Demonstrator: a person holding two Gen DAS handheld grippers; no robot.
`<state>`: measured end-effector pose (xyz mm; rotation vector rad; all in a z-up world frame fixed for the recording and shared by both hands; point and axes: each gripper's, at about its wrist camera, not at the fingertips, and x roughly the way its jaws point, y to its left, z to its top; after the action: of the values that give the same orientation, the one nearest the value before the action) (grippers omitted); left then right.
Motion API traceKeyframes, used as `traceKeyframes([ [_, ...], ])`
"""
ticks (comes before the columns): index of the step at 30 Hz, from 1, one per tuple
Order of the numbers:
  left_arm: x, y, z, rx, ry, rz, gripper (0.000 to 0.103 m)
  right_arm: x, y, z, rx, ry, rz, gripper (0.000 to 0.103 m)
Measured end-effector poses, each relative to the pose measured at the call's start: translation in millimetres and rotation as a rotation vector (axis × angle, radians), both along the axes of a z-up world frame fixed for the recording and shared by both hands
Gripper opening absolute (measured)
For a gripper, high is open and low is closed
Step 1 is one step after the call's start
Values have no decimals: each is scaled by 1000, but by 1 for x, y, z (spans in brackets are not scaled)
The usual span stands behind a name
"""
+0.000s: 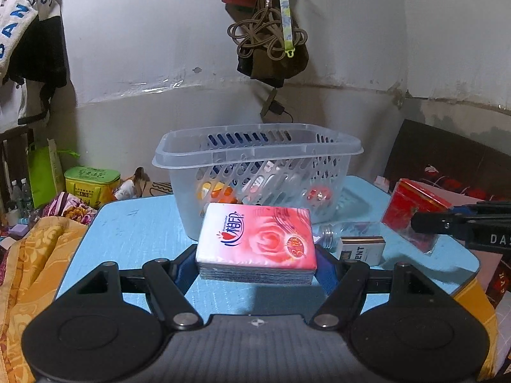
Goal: Organize objects
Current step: 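Carry both packs over the basket and release them inside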
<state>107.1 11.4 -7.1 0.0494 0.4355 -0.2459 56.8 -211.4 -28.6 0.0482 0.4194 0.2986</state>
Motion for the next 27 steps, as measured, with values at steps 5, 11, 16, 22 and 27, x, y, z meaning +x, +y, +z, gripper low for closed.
traceKeyframes([
  [5, 0, 0, 3, -18, -10, -9, 76, -4, -4, 0, 7, -12, 10, 27],
  [11, 1, 2, 8, -31, -33, -16, 76, -6, -10, 1, 25, -16, 20, 27],
  [16, 3, 3, 8, -33, -45, -30, 76, -9, -14, 4, 45, -31, 29, 27],
  [22, 14, 9, 24, -101, -79, 7, 76, 16, -7, 28, 45, -84, 45, 28],
  [27, 49, 8, 66, -197, -125, 15, 76, 71, 5, 60, 42, -115, 13, 27],
])
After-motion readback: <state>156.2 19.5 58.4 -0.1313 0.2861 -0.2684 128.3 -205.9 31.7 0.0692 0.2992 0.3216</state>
